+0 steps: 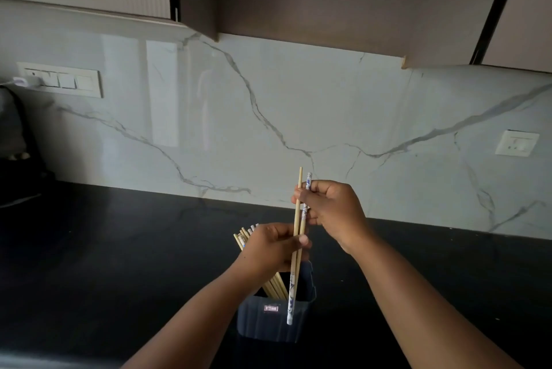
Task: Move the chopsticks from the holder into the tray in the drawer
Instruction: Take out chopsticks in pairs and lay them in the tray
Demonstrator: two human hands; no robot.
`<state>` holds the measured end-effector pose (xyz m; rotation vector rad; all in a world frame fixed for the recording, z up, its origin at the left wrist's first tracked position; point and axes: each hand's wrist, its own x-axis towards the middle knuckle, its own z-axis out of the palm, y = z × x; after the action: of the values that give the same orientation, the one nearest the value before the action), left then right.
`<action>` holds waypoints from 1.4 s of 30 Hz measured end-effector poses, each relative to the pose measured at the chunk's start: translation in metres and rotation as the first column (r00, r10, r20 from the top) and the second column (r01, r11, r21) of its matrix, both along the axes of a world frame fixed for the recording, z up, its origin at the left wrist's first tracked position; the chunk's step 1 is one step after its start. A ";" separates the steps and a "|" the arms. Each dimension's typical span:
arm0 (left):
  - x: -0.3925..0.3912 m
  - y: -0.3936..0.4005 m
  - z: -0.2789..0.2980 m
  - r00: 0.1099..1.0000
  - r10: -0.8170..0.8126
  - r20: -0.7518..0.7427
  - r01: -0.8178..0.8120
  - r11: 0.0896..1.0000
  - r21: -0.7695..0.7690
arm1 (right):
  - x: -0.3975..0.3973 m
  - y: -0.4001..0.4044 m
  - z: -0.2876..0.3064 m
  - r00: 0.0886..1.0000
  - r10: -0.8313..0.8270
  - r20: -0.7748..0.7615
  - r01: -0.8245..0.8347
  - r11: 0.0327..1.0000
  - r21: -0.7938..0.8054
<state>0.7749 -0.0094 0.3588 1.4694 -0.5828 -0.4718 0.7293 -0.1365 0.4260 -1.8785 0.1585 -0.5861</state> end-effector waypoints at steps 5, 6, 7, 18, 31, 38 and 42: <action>0.003 0.014 0.007 0.995 -0.005 -0.101 0.001 0.999 -0.037 | -0.012 -0.004 0.025 0.999 0.045 -0.013 -0.044 0.995 0.091; 0.003 0.018 0.007 0.992 -0.004 -0.130 -0.003 0.999 -0.053 | -0.015 -0.006 0.032 0.999 0.035 0.035 -0.039 0.992 0.123; 0.005 0.022 0.008 0.987 -0.011 -0.159 0.001 0.998 -0.067 | -0.019 -0.007 0.040 0.994 0.032 0.106 -0.046 0.989 0.138; 0.019 0.052 0.020 0.881 -0.284 -0.377 0.168 0.936 -0.310 | -0.057 0.009 -0.027 0.816 0.567 0.108 0.136 -0.007 -0.991; 0.023 0.050 0.013 0.883 -0.260 -0.390 0.190 0.959 -0.208 | -0.052 0.005 -0.081 0.819 0.573 0.026 0.073 -0.059 -0.996; 0.025 0.049 0.008 0.898 -0.186 -0.400 0.106 0.971 -0.216 | -0.055 0.001 -0.088 0.817 0.577 0.011 0.051 -0.053 -0.997; 0.025 0.048 0.008 0.908 -0.156 -0.389 0.081 0.976 -0.203 | -0.056 0.004 -0.080 0.849 0.522 0.079 0.024 0.110 -0.994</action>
<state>0.8002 0.0384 0.3670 1.1211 -0.3737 -0.7763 0.6735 -0.1321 0.3462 -2.8792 -1.1995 -0.9559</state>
